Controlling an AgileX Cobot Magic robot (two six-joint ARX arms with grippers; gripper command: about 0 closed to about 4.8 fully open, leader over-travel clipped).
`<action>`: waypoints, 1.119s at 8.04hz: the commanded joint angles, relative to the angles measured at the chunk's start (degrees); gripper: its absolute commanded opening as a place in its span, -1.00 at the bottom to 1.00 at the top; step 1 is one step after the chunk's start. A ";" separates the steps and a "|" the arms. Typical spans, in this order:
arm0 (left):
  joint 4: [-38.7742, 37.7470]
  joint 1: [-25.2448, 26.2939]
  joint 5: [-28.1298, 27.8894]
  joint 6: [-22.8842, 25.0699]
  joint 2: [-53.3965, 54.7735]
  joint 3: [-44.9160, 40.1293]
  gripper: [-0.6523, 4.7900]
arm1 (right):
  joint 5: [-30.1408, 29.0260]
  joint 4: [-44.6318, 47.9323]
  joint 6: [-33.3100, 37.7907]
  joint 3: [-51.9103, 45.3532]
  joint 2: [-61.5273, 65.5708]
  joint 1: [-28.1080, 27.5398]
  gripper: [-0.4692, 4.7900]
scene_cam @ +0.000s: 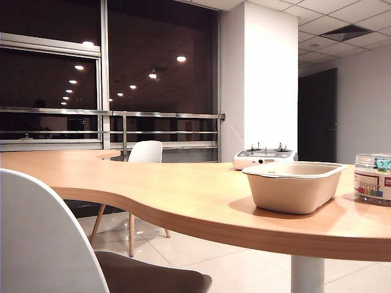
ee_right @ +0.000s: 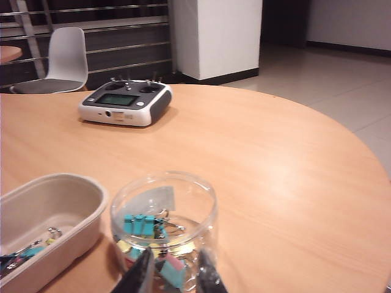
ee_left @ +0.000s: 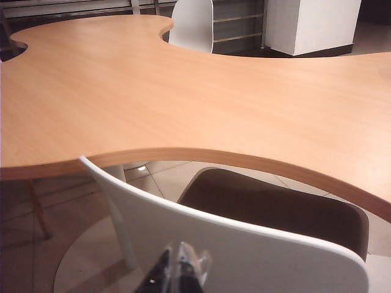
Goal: Pick up the box filled with clips, pour some clips from it into the rectangular paper box, and then put the clip box back on the table.
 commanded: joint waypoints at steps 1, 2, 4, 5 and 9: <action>0.70 0.07 0.02 0.20 -0.07 0.02 -0.69 | -4.76 0.81 -0.07 0.07 -0.09 -0.07 -0.46; 0.68 0.07 0.02 0.20 -0.07 0.02 -0.69 | -4.87 1.14 -4.68 0.07 -0.09 -1.51 -0.46; 0.70 0.07 0.02 0.20 -0.07 0.02 -0.69 | -4.61 1.31 -4.66 0.07 -0.09 -2.49 -0.46; 0.70 0.07 0.00 0.20 -0.07 0.02 -0.69 | -4.59 1.29 -4.66 0.09 -0.09 -2.43 -0.46; 0.68 0.07 0.02 0.20 -0.07 0.02 -0.69 | -4.59 1.27 -4.63 0.09 -0.09 -2.45 -0.46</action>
